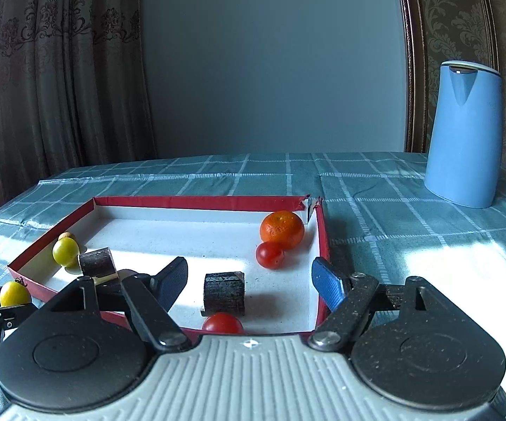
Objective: Organize fruits
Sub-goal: 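Lower green tomato into the box with left tool and open it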
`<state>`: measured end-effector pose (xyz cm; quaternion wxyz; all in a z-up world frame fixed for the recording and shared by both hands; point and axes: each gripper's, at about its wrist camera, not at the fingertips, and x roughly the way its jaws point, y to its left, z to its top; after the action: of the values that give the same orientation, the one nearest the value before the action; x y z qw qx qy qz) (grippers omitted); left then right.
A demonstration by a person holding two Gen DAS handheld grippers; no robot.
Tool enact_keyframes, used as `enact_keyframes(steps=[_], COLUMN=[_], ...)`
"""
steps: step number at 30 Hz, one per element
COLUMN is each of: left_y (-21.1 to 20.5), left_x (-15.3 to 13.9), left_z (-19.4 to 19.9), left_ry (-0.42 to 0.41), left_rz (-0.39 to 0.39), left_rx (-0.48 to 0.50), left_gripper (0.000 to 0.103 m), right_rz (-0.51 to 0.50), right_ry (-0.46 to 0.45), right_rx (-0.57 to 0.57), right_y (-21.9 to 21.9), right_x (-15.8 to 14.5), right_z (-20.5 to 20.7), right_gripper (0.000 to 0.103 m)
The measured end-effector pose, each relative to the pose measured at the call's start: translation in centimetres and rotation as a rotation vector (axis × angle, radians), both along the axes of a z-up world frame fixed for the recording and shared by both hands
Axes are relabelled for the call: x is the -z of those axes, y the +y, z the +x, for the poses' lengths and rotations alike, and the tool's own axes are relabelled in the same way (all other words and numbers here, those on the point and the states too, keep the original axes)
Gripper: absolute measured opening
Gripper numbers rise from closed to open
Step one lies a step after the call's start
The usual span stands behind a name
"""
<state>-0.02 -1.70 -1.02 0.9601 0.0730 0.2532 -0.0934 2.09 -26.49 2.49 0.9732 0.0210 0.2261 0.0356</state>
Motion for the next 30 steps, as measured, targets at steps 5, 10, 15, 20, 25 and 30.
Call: enact_keyframes(steps=[5,10,15,20,25,30], left_y=[0.2,-0.3,-1.2,-2.6,-3.5,-3.8], left_x=[-0.6,-2.1,-3.7,-3.8,-2.9,-1.8], left_z=[0.6,1.7,4.4,7.7,10.3,13.1], left_ry=[0.016,-0.019,-0.043,-0.044,-0.018,0.066], left_rz=[-0.037,-0.017,-0.025,0.008,0.026,0.021], left_rx=[-0.003,-0.016,-0.025,-0.044,-0.063,-0.067], left_gripper=[0.029,0.029,0.029,0.029,0.029,0.029], right_rz=[-0.025,-0.06,-0.078,-0.066,-0.059,-0.095], right_ry=[-0.025,0.019,0.073,0.145,0.197,0.204], right_rx=[-0.023,-0.074,-0.088,-0.069,-0.054,-0.059], right_y=[-0.6,-0.7,-0.5,-0.7,-0.9,-0.3], right_x=[0.1,0.8,1.4,2.1,2.6,2.7], right_z=[-2.2,-3.2,-2.9,-2.1,-1.5,-1.5], right_gripper=[0.078,0.078,0.078,0.078,0.078,0.081])
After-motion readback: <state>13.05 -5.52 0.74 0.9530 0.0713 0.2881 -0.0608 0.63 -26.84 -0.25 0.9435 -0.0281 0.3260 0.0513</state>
